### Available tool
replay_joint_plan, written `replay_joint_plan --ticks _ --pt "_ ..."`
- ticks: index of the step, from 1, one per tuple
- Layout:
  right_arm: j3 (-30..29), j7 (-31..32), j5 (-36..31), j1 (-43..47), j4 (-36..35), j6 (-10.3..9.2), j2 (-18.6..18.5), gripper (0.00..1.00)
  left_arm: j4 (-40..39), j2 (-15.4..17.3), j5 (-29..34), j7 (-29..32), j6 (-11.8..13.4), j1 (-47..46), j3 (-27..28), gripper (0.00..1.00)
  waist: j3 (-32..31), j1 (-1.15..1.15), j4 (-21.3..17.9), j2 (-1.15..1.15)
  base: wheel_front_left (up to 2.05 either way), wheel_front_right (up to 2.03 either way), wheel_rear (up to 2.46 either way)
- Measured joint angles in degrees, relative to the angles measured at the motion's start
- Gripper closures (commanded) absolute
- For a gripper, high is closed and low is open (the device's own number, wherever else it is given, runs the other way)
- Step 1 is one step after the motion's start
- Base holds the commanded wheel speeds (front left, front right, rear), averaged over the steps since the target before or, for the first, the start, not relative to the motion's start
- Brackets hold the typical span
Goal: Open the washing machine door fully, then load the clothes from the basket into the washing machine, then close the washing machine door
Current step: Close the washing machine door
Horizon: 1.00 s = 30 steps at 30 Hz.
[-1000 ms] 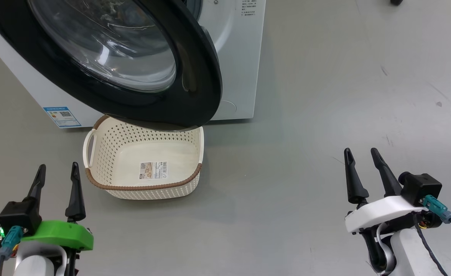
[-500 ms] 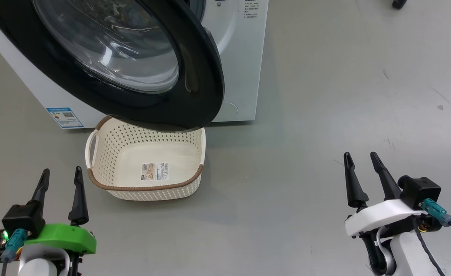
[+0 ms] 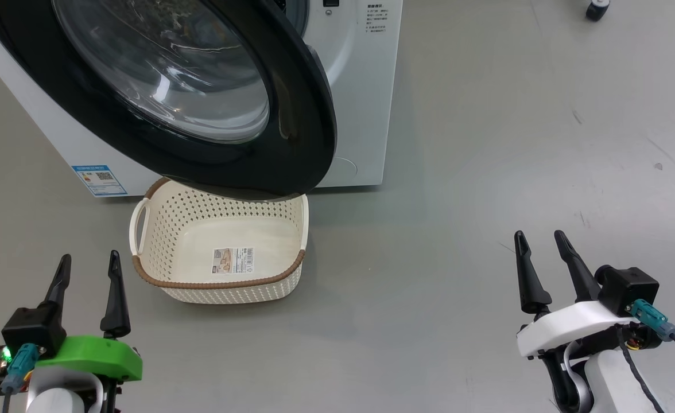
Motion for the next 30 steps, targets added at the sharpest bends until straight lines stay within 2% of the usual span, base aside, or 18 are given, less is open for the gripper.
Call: replay_joint_plan --ticks 4,5,6,7,18,24,30 --pt "-0.01 0.0 0.0 0.25 0.05 0.0 0.0 0.0 0.01 -0.13 0.49 0.0 -0.03 0.02 0.0 0.0 -0.04 0.0 0.06 0.0 0.0 0.0 0.0" --pt "-0.03 0.0 0.01 0.57 0.09 0.0 0.01 0.31 0.07 -0.19 0.49 0.0 -0.08 0.04 0.0 0.0 -0.06 0.0 0.14 0.0 0.0 0.0 0.0" --pt "-0.04 0.0 0.01 0.72 0.24 0.0 0.02 0.75 0.1 -0.2 0.53 0.0 -0.09 0.05 0.0 0.0 -0.07 0.0 0.18 0.0 0.0 0.0 0.0" --pt "-0.05 0.0 0.01 0.87 0.27 0.0 0.02 1.0 0.1 -0.21 0.63 0.0 -0.09 0.06 0.0 0.0 -0.06 0.0 0.24 0.0 0.0 0.0 0.0" --pt "-0.41 0.0 0.21 0.9 0.05 0.0 0.21 1.0 -0.02 -0.41 0.9 0.0 -0.52 0.09 0.21 0.0 0.34 0.0 0.72 0.0 0.0 0.0 0.0" --pt "-2.12 0.0 1.22 -0.59 -5.8 0.0 0.56 1.0 -0.12 -0.48 0.9 0.0 -0.56 0.08 0.32 0.0 0.58 0.0 0.79 0.0 0.0 0.0 0.0" --pt "-0.23 0.0 1.97 -7.27 -16.45 0.0 0.58 1.0 -0.6 -0.71 1.1 0.0 -0.58 -0.04 0.36 0.0 1.27 0.0 0.83 0.0 0.0 0.0 0.0"
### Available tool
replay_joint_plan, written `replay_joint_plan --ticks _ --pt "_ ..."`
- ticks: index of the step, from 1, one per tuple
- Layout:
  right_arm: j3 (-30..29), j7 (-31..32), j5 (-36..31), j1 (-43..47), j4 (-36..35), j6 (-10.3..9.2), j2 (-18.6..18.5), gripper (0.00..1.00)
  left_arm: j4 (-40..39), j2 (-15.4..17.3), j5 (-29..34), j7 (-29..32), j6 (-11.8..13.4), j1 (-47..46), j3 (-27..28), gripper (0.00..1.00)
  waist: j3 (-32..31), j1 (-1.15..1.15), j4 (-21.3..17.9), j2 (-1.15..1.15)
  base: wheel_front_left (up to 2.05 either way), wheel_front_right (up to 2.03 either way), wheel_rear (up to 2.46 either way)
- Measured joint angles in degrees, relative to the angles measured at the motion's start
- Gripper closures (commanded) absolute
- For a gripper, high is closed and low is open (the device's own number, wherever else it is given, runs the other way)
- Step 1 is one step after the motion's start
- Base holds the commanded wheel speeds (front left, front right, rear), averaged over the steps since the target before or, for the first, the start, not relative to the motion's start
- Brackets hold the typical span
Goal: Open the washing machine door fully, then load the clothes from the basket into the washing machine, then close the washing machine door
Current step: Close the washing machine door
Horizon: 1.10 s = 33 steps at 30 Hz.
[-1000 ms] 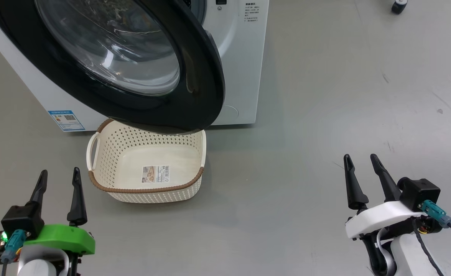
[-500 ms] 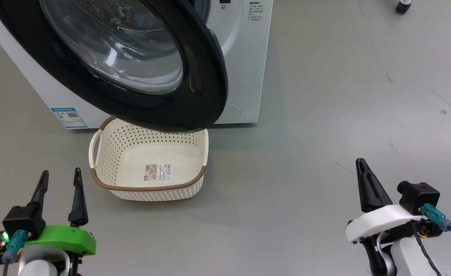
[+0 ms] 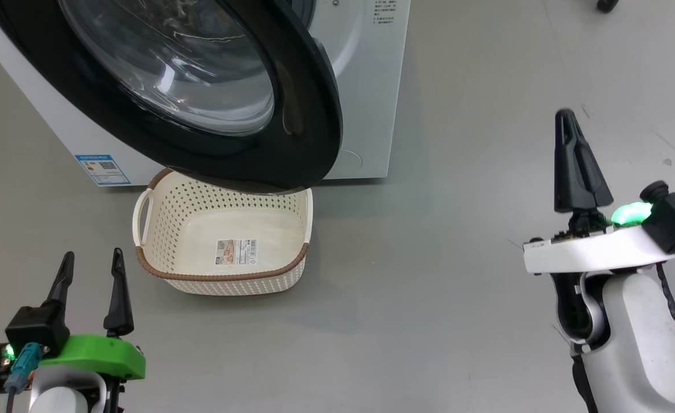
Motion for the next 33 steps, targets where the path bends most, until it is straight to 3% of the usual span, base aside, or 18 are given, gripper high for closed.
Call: replay_joint_plan --ticks 6,11,18,33 --pt "6.12 -0.05 0.01 -4.78 -8.58 0.0 -0.07 1.0 -0.02 -0.47 0.22 0.0 -0.03 -0.14 -1.08 0.0 0.36 0.0 0.76 0.0 0.0 0.0 0.0" --pt "13.93 -0.05 0.44 -6.49 -10.23 0.0 -0.08 1.0 0.14 -1.04 0.23 0.0 -0.46 -0.29 -2.01 0.0 0.84 0.0 2.02 0.0 0.0 0.0 0.0" --pt "20.17 -0.05 0.57 -6.53 -6.27 0.0 -1.42 1.0 0.48 -1.3 0.24 0.0 -0.49 -1.84 -3.46 0.0 1.55 0.0 4.5 0.0 0.0 0.0 0.0" --pt "26.49 0.87 1.05 -6.99 1.49 0.0 -4.15 1.0 0.3 -2.81 0.23 0.0 -0.52 -8.18 -8.76 0.0 5.52 0.0 12.0 0.0 0.0 0.0 0.0"
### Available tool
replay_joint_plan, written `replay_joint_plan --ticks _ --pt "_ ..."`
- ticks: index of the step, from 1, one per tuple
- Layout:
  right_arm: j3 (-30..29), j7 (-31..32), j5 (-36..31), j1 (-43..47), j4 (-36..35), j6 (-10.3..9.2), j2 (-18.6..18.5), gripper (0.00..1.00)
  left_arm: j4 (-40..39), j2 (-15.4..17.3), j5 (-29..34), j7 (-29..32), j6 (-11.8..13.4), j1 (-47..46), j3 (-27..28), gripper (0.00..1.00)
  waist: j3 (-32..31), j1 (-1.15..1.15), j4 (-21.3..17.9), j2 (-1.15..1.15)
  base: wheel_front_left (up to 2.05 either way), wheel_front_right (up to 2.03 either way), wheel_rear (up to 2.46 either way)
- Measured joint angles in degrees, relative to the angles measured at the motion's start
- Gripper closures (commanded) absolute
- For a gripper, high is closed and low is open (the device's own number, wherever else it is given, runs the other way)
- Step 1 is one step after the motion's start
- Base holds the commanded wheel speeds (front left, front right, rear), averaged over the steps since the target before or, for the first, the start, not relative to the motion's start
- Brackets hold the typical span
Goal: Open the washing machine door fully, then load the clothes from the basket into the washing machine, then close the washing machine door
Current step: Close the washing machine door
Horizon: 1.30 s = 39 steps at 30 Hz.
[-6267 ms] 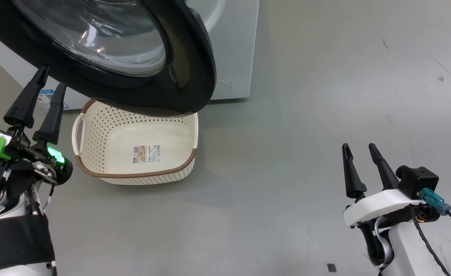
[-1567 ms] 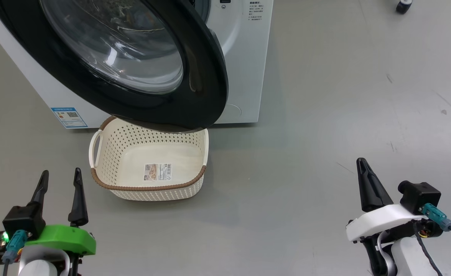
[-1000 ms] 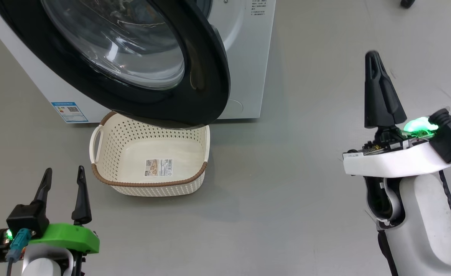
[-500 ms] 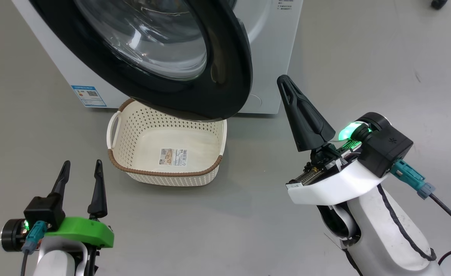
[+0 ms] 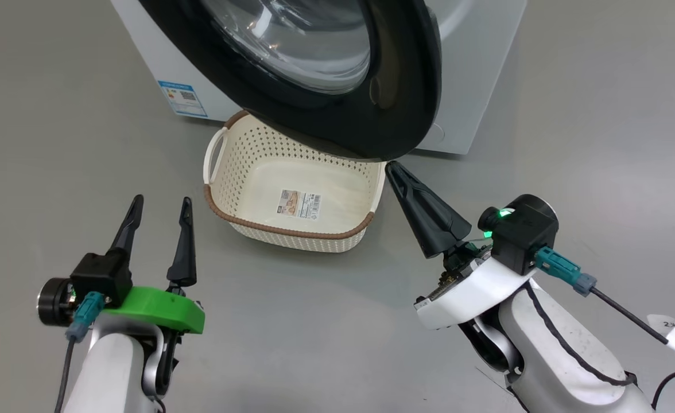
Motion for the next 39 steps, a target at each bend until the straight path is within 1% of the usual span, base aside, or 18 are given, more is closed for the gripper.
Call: replay_joint_plan --ticks 6,10,15,17,22,26,39 --pt "4.21 1.83 0.05 -2.89 2.46 0.0 -2.16 1.0 0.32 -0.26 -0.53 0.0 -0.01 -1.83 -2.94 0.0 2.27 0.0 3.33 0.0 0.0 0.0 0.0" --pt "7.48 3.57 -0.09 -5.72 3.87 0.0 -4.76 1.0 0.46 -0.27 -0.81 0.0 -0.01 -2.63 -4.05 0.0 3.98 0.0 5.41 0.0 0.0 0.0 0.0" --pt "11.61 4.75 -0.59 -9.04 5.2 0.0 -7.4 1.0 0.51 -0.33 -1.75 0.0 -0.01 -3.52 -4.3 0.0 6.4 0.0 7.42 0.0 0.0 0.0 0.0" --pt "12.1 4.81 -0.46 -9.83 5.69 0.0 -7.97 1.0 0.51 -0.34 -2.41 0.0 -0.01 -3.93 -4.27 0.0 7.36 0.0 8.02 0.0 0.0 0.0 0.0" --pt "11.85 5.02 0.13 -11.71 6.98 0.0 -8.69 1.0 0.52 -0.42 -2.61 0.0 -0.01 -4.7 -4.2 0.0 9.69 0.0 8.98 0.0 0.0 0.0 0.0" --pt "9.68 4.61 0.62 -12.87 7.98 0.0 -8.93 1.0 0.49 -0.52 -2.69 0.0 -0.02 -5.75 -4.52 0.0 11.34 0.0 9.18 0.0 0.0 0.0 0.0" --pt "4.76 3.59 0.62 -17.31 10.32 -0.01 -10.22 1.0 0.1 -0.96 -3.22 0.0 -0.15 -10.1 -6.53 0.0 16.06 0.0 8.09 0.0 0.0 0.0 0.0"
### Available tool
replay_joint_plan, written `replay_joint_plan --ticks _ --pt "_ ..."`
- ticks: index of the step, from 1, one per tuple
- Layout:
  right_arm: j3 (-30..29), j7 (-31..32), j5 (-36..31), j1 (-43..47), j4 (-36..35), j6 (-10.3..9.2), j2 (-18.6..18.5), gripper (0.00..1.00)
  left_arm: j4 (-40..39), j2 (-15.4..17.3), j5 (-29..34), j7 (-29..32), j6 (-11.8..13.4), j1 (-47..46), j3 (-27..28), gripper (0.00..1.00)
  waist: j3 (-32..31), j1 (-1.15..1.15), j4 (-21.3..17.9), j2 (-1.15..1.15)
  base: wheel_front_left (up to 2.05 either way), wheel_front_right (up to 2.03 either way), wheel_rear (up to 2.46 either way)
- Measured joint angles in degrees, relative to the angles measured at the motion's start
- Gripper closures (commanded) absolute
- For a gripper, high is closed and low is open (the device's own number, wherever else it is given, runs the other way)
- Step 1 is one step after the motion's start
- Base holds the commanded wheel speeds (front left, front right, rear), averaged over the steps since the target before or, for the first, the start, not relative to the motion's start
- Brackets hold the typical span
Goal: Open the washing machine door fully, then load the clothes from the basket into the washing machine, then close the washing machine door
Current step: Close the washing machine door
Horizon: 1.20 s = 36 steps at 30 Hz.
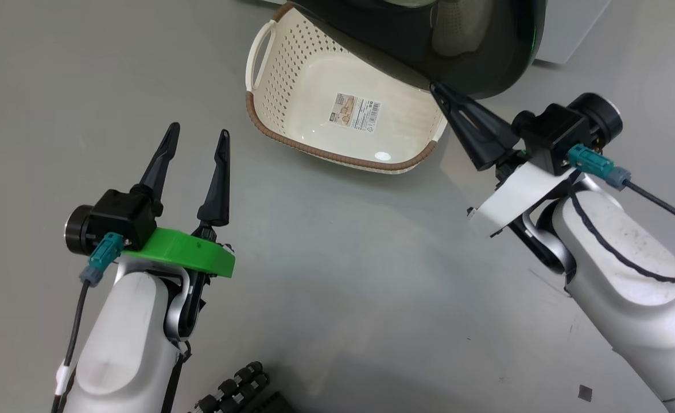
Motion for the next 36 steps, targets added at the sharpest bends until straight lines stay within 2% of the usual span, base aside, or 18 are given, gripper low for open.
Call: replay_joint_plan --ticks 19,26,36 --pt "-5.56 -0.92 -0.67 -11.87 3.33 -0.1 -1.79 1.0 -0.74 -0.53 -1.03 0.0 -0.01 -5.73 -1.9 0.0 7.44 0.0 -0.99 0.0 0.0 0.0 0.0" --pt "-8.98 -1.49 -0.62 -15.08 4.47 -1.6 -2.53 1.0 -0.65 -0.77 -1.41 0.0 -0.01 -7.36 -3.85 0.0 9.27 0.0 -0.75 0.0 0.0 0.0 0.0" --pt "-12.03 -1.94 -0.58 -22.04 5.78 -1.88 -3.58 1.0 -1.19 -0.78 -3.47 0.0 -0.01 -9.45 -5.6 0.0 11.91 0.0 -0.59 0.0 0.0 0.0 0.0"
